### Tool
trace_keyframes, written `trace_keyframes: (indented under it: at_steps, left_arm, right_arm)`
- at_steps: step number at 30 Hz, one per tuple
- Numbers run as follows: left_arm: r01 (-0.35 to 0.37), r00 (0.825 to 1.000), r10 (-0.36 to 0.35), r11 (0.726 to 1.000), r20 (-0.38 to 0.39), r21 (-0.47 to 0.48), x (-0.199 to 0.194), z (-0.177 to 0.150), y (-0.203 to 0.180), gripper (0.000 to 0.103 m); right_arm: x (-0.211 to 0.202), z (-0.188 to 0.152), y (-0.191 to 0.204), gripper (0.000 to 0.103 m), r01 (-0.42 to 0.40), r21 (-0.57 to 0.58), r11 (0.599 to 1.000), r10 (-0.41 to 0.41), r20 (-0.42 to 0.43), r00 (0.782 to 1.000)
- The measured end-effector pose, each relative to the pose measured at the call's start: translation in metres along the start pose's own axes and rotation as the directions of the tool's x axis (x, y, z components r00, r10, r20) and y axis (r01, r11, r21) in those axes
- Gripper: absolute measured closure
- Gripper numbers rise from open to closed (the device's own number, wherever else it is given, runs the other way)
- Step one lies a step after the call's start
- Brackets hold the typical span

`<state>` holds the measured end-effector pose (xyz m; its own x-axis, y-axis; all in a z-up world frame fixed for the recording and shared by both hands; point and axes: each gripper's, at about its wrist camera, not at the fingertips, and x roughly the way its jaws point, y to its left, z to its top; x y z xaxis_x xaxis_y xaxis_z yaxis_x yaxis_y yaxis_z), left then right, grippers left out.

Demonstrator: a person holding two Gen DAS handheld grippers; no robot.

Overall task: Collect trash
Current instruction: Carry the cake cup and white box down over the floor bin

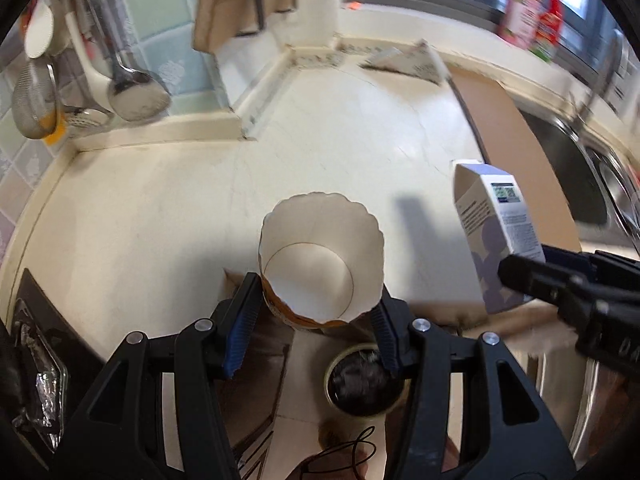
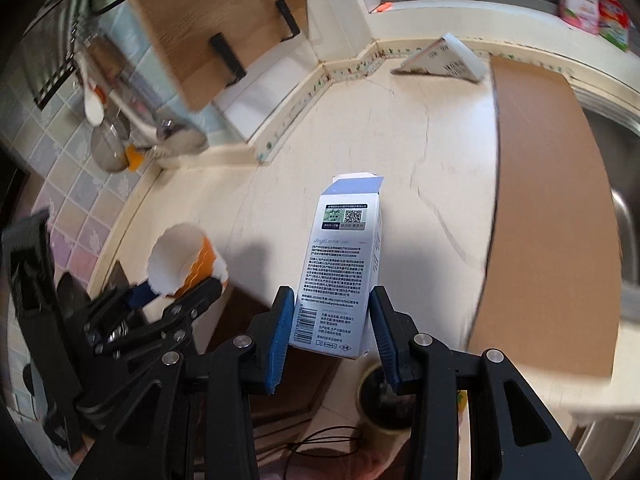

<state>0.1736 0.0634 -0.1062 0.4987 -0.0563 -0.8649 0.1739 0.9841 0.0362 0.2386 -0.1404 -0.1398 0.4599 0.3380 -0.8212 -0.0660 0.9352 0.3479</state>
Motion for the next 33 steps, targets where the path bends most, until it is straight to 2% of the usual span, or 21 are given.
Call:
trace_keyframes:
  at_steps: [7, 13, 19, 26, 28, 33]
  left_arm:
    - [0.085, 0.992, -0.077, 0.993, -0.100, 0.078, 0.005, -0.046, -0.013, 0.053]
    - [0.126, 0.972, -0.106, 0.988, -0.209, 0.089, 0.034, -0.081, -0.027, 0.053]
    - [0.150, 0.941, -0.113, 0.984, -0.317, 0.094, 0.090, -0.125, -0.052, 0.053]
    - [0.165, 0.888, -0.101, 0.981, -0.448, 0.106, 0.183, -0.191, -0.076, 0.053]
    - [0.178, 0.865, -0.111, 0.980, -0.489, 0.091, 0.217, -0.211, -0.078, 0.053]
    - [0.164, 0.832, -0.104, 0.985, -0.545, 0.062, 0.279, -0.239, -0.072, 0.051]
  right_arm:
    - [-0.021, -0.088, 0.011, 0.065, 0.020, 0.011, 1.000, -0.019, -0.050, 0.999]
    - [0.005, -0.154, -0.009, 0.065, 0.030, 0.045, 0.999, -0.022, -0.167, 0.986]
    - [0.068, -0.209, -0.051, 0.065, 0.068, 0.105, 0.992, -0.037, -0.274, 0.961]
    - [0.154, -0.269, -0.093, 0.064, 0.100, 0.149, 0.984, -0.039, -0.367, 0.929]
    - [0.180, -0.284, -0.104, 0.064, 0.101, 0.151, 0.983, -0.034, -0.391, 0.920]
    - [0.233, -0.311, -0.124, 0.063, 0.119, 0.116, 0.986, -0.056, -0.440, 0.896]
